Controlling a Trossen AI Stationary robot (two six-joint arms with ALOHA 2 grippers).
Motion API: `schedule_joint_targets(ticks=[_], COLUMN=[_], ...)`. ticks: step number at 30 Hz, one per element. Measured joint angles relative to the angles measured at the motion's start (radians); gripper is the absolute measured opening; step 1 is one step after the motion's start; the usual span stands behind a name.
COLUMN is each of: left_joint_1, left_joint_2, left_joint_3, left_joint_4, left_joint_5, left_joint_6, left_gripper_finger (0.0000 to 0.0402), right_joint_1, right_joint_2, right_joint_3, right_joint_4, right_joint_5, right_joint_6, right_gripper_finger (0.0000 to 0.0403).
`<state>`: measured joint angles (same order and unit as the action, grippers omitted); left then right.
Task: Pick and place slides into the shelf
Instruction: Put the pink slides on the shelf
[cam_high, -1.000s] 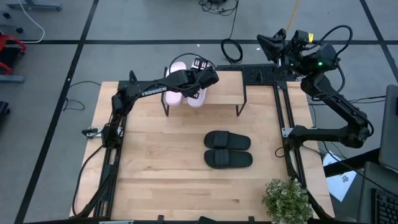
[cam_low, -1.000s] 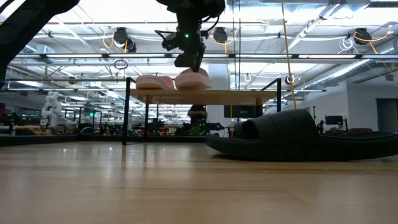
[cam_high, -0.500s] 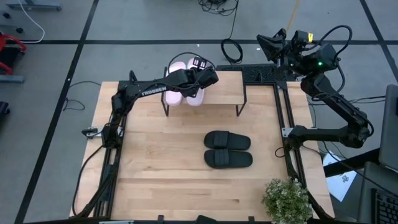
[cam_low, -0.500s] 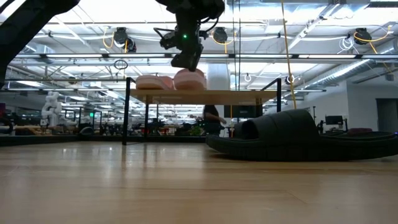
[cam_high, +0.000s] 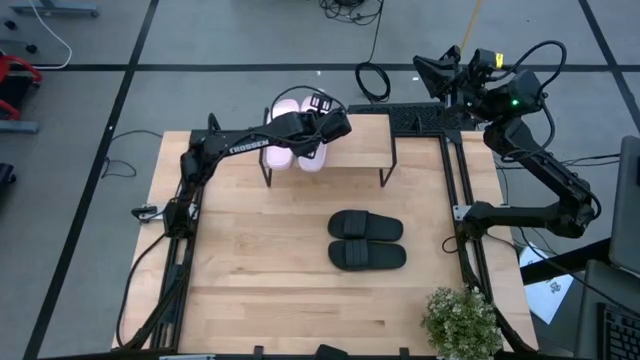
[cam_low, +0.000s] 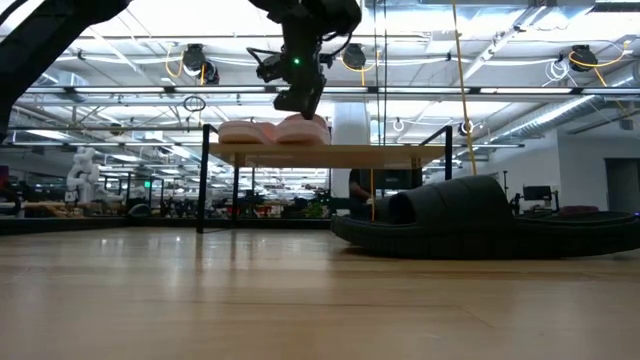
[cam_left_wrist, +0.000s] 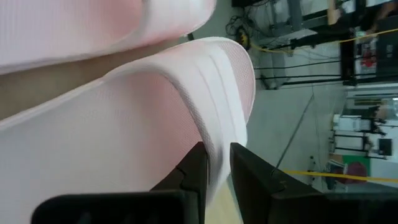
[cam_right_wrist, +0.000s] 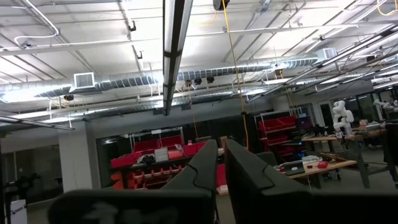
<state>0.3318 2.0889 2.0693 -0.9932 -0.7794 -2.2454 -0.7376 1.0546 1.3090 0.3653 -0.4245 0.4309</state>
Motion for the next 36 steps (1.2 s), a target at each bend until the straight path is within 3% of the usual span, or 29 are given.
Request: schedule_joint_targets(ticks=[7, 36], left_joint_1=[0.004, 0.007], left_joint_2=[0.02, 0.02], left_joint_3=[0.0, 0.0], left_joint_4=[0.001, -0.012], left_joint_5=[0.045, -0.005], left_joint_6=[-0.036, -0.054], left_gripper_finger=[0.0063, 0.0063], right_joint_1=[0.0, 0.0], right_joint_2=[0.0, 0.0], right_joint_3=[0.0, 0.0], right_joint_4=[-0.004, -0.004], right_joint_5=[-0.002, -0.049], right_joint_6=[0.001, 0.002], right_gripper_finger=[0.0022, 0.0022])
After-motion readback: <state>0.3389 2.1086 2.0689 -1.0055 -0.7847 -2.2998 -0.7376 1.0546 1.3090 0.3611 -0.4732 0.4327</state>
